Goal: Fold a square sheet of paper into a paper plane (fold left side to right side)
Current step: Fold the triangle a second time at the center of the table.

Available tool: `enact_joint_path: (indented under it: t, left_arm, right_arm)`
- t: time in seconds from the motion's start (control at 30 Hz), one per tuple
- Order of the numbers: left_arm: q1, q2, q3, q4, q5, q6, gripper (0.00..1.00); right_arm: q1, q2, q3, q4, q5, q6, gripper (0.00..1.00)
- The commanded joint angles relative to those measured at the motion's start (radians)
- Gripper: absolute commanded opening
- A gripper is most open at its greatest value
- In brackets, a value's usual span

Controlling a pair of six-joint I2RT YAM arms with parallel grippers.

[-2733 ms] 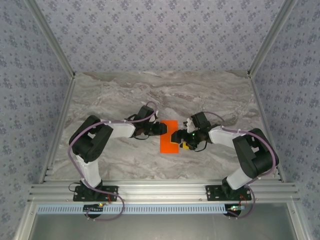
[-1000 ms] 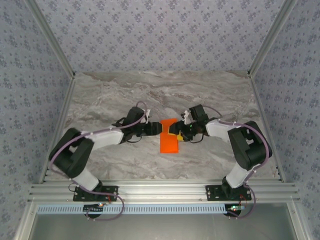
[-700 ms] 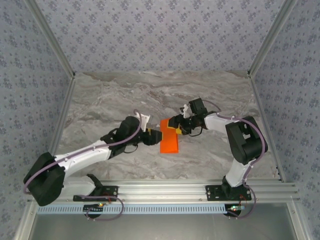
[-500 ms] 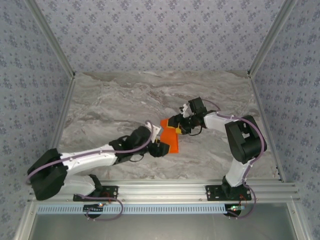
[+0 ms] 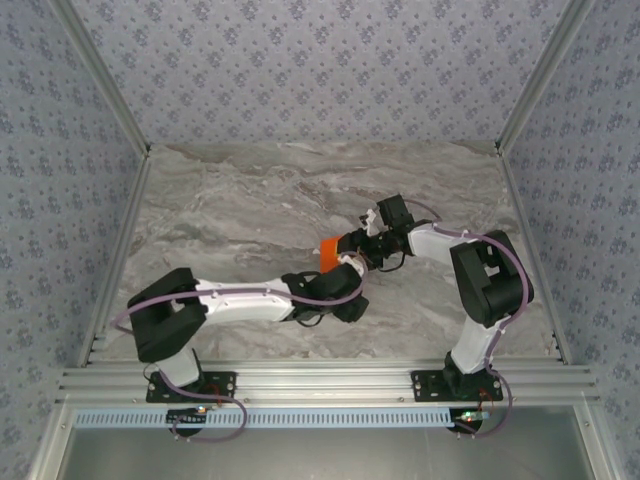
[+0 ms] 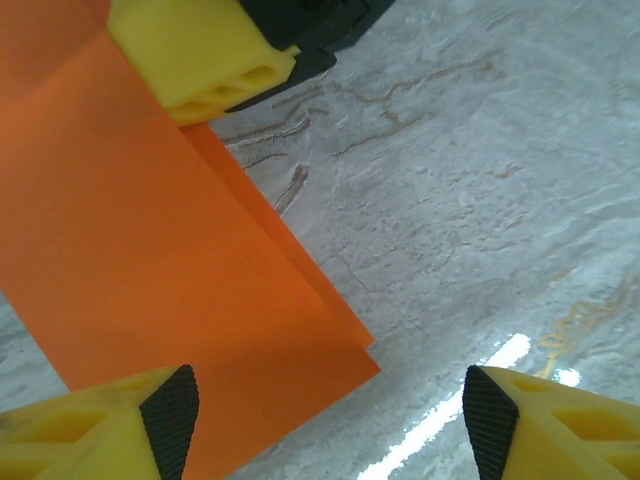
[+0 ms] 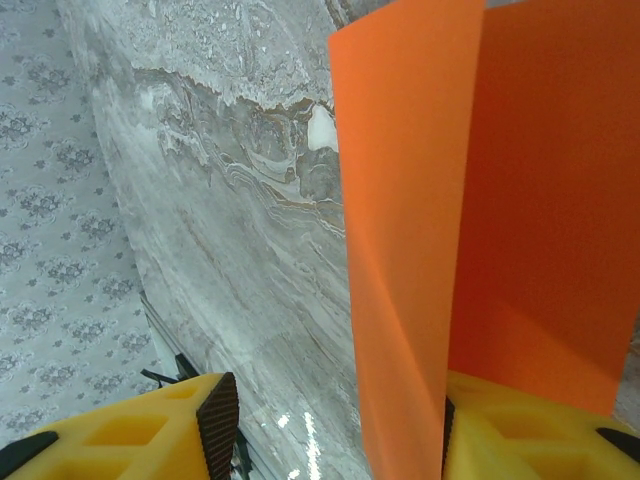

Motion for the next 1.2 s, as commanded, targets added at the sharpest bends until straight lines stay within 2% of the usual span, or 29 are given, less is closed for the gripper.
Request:
enact_joint_path:
  t: [0.0,0.3,0.57,0.7,0.83,0.9,1.17]
  left_arm:
    - [-0.031,0.055,0.083,-0.130,-0.120,0.028,0.74]
    - [-0.082,0.189,0.226,-0.284,-0.281,0.042,0.73]
    - [-0.100,0.248,0.288,-0.343,-0.361,0.051,0.66]
    - [-0.101,0.247,0.290,-0.350,-0.382,0.051,0.57]
    - [-0.105,0.216,0.264,-0.312,-0.366,0.067,0.40]
    - [-0.107,0.198,0.251,-0.291,-0.359,0.070,0.34]
    - [-0.105,0.167,0.224,-0.260,-0.342,0.076,0.19]
  right_arm:
    - [-0.007,0.012,0.029,-0.031,-0.015,-0.016,0.52]
    - [-0.005,0.013,0.032,-0.037,-0.012,-0.018,0.52]
    - [-0.002,0.016,0.033,-0.041,-0.010,-0.021,0.51]
    - [-0.001,0.018,0.033,-0.044,-0.009,-0.022,0.51]
    - [0.002,0.019,0.036,-0.048,-0.007,-0.025,0.51]
    - [0.001,0.020,0.038,-0.056,-0.004,-0.030,0.51]
    - [0.002,0.024,0.047,-0.081,0.005,-0.049,0.51]
